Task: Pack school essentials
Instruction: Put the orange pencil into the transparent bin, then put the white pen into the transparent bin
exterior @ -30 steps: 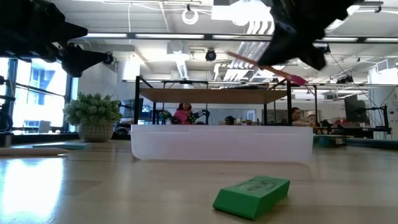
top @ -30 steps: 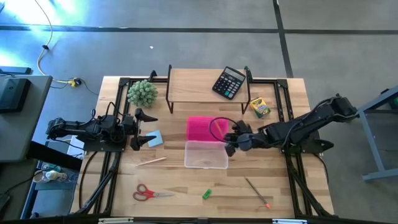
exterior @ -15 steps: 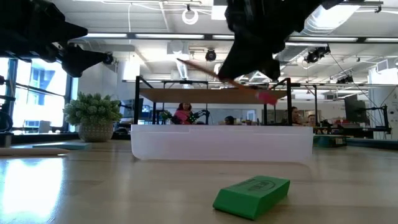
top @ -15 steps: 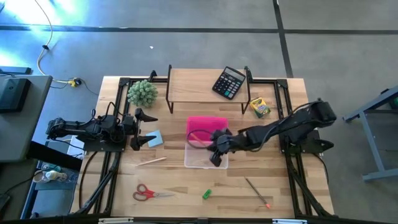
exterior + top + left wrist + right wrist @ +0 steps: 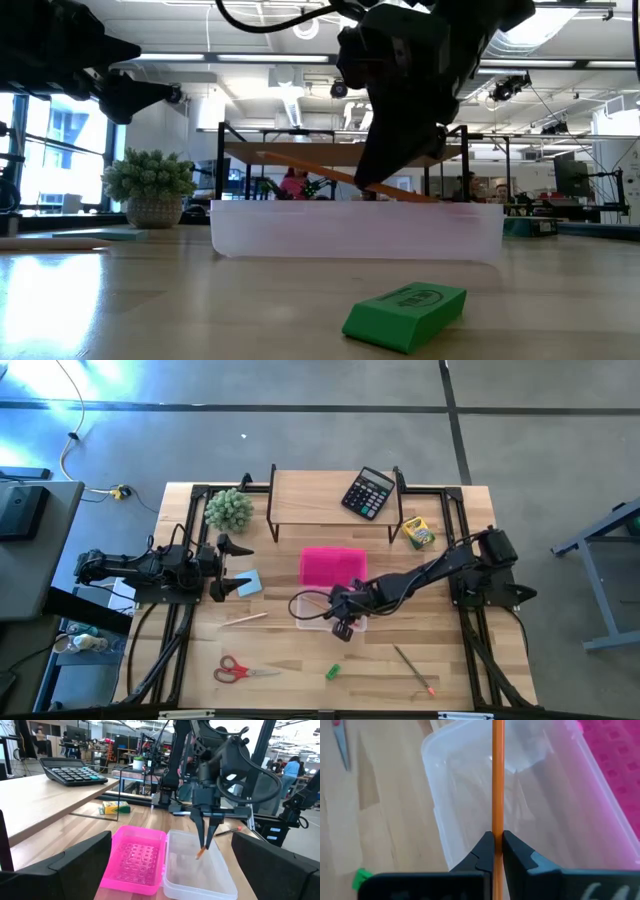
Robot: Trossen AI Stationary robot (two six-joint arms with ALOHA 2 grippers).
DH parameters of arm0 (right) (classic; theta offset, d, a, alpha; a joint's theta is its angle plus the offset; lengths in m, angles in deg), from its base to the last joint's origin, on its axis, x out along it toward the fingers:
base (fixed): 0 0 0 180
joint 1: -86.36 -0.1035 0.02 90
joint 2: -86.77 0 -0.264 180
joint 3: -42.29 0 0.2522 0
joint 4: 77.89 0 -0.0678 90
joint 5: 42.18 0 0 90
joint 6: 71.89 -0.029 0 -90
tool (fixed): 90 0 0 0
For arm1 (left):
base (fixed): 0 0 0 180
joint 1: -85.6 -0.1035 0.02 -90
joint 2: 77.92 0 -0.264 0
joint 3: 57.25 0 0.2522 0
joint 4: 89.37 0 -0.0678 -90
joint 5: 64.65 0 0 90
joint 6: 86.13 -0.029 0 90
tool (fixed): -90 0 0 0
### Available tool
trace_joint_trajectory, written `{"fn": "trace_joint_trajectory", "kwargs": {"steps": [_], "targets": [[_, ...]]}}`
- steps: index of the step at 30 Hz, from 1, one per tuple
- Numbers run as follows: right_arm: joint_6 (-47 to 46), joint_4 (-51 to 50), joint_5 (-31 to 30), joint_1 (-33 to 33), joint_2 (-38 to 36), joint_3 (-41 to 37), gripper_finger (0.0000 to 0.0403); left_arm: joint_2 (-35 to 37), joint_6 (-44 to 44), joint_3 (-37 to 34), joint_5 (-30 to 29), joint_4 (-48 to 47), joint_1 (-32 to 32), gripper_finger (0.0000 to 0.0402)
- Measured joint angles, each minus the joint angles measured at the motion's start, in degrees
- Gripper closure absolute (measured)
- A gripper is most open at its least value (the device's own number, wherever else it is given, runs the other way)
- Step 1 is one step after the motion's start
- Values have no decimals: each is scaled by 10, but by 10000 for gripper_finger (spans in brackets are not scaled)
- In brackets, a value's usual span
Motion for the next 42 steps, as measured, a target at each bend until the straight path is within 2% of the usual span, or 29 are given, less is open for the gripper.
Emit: {"fn": "trace_joint_trajectory", "kwargs": {"steps": [12, 23, 30, 37, 42], "targets": [[-1, -15, 24, 3, -2, 0, 383, 0, 0, 0, 0, 0, 0, 2], [-14, -28, 23, 4, -2, 6, 288, 0, 0, 0, 0, 0, 0, 2], [7, -77, 22, 6, -2, 41, 262, 0, 14, 0, 0, 0, 0, 2], [53, -122, -37, 5, -2, 83, 261, 0, 15, 11, 1, -4, 0, 2], [79, -219, -113, 5, -3, 131, 261, 0, 15, 41, 1, -5, 0, 2]]}}
